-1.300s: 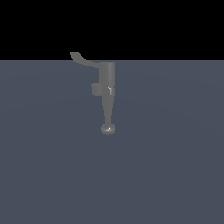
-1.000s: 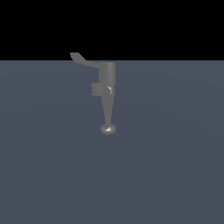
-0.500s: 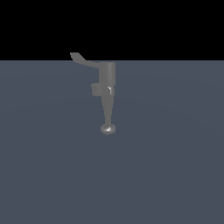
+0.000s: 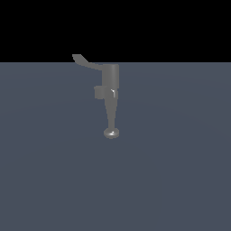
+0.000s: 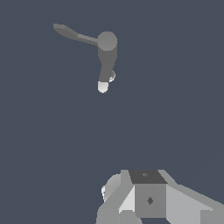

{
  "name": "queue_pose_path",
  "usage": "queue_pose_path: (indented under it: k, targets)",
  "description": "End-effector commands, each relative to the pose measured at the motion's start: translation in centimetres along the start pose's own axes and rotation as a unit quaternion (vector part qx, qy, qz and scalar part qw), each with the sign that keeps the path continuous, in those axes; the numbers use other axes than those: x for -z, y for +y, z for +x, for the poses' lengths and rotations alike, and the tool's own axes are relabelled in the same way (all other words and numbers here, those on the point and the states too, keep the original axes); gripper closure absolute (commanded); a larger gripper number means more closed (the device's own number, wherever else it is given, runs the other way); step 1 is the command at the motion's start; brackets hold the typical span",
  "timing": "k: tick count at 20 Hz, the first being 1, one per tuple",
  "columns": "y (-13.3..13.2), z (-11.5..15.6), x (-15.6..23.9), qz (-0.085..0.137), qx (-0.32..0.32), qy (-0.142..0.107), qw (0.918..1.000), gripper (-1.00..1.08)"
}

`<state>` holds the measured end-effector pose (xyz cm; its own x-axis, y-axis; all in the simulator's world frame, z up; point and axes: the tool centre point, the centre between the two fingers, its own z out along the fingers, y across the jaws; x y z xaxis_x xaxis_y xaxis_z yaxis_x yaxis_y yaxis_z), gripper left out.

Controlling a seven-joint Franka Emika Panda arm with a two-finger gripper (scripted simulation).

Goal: Turn on the faucet by rotating a designated handle.

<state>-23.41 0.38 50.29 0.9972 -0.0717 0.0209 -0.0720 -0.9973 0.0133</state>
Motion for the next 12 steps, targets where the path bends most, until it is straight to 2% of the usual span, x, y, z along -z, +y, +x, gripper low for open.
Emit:
queue_pose_path:
  k: [1,7,12]
  targets:
    - [-0.2,0.7,-0.1,0.004,-0.018,-0.001,0.9998,1.08]
    - [-0.9,3.1,-0.6,0.015,-0.076,-0.005,0.997,1.08]
    - [-1.6,5.5,-1.3,0.024,-0.133,-0.01,0.9907,1.08]
